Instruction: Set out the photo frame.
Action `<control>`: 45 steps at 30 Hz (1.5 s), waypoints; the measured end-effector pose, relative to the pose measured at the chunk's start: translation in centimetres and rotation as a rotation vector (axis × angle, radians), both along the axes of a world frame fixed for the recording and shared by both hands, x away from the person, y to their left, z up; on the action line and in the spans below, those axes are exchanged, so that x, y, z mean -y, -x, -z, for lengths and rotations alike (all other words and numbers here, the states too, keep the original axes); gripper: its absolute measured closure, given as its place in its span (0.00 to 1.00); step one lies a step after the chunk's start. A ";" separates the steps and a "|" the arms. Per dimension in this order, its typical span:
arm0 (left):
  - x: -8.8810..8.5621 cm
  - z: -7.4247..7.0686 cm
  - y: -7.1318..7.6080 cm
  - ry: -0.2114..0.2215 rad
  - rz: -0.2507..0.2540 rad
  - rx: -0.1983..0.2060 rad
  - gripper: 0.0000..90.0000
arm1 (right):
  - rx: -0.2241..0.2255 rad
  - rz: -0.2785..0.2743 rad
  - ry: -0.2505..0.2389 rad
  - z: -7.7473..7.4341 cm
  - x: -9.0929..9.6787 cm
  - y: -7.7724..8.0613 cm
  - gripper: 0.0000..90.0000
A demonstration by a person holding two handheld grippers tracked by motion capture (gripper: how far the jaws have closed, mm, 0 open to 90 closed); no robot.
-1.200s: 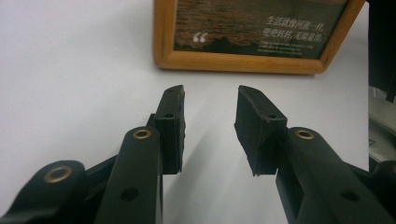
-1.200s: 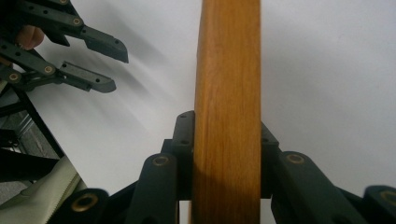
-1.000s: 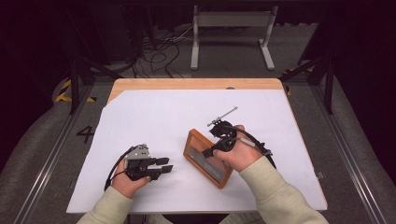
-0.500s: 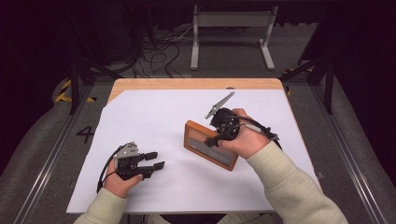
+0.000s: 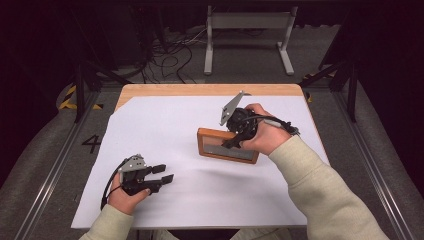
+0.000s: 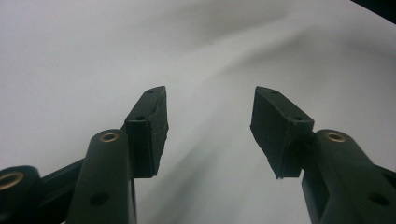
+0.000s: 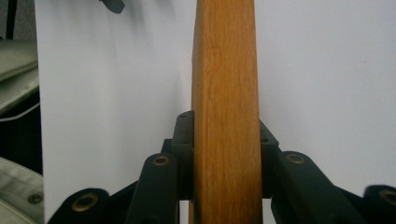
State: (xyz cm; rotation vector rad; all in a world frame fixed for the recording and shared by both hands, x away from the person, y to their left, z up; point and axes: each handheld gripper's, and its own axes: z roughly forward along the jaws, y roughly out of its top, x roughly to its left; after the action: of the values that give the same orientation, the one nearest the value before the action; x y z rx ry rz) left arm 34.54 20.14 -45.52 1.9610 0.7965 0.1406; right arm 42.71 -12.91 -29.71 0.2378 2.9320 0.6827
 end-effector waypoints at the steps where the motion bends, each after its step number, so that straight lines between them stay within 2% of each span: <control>1: 0.0 0.0 0.0 0.002 0.000 -0.001 0.52 | 0.001 -0.014 0.005 0.2 0.0 -0.2 0.79; 2: 0.0 0.0 0.0 0.002 0.000 -0.001 0.52 | 0.001 -0.014 0.005 0.2 0.0 -0.2 0.79; 5: 0.0 0.0 0.0 0.004 0.005 0.001 0.52 | 0.014 -0.104 0.012 0.7 -0.1 -0.6 0.79; 8: 0.1 0.0 -0.1 0.009 0.004 -0.001 0.52 | 0.012 -0.155 0.026 1.2 -0.3 -0.8 0.79; 12: 0.2 0.0 -0.1 0.010 0.009 -0.007 0.53 | -0.009 -0.161 0.037 2.1 -0.4 -1.1 0.79; 24: 0.3 0.1 -0.4 0.015 0.015 -0.004 0.53 | -0.074 -0.134 0.019 5.1 0.3 -2.2 0.79; 32: 0.2 0.1 -0.4 0.010 0.013 0.003 0.52 | -0.103 -0.122 0.001 6.0 0.8 -2.7 0.78; 35: 0.3 0.1 -0.4 0.010 0.013 0.002 0.52 | -0.097 -0.122 -0.003 6.0 0.8 -2.8 0.78; 38: 0.3 0.1 -0.3 0.010 0.014 0.001 0.52 | -0.073 -0.093 -0.033 5.6 1.0 -3.0 0.72; 40: 0.3 0.1 -0.3 0.011 0.015 0.000 0.52 | -0.054 -0.056 -0.060 5.3 1.3 -3.2 0.63; 42: 0.3 0.1 -0.3 0.010 0.014 0.000 0.51 | -0.053 -0.032 -0.080 5.3 1.5 -3.4 0.59; 45: 0.3 0.1 -0.4 0.011 0.009 0.002 0.50 | -0.037 0.017 -0.090 5.5 1.7 -3.5 0.47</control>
State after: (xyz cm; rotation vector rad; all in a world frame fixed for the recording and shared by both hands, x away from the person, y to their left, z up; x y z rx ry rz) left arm 34.93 19.87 -45.62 1.9537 0.7855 0.1327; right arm 46.19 -14.57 -35.24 0.2861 2.9335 0.8182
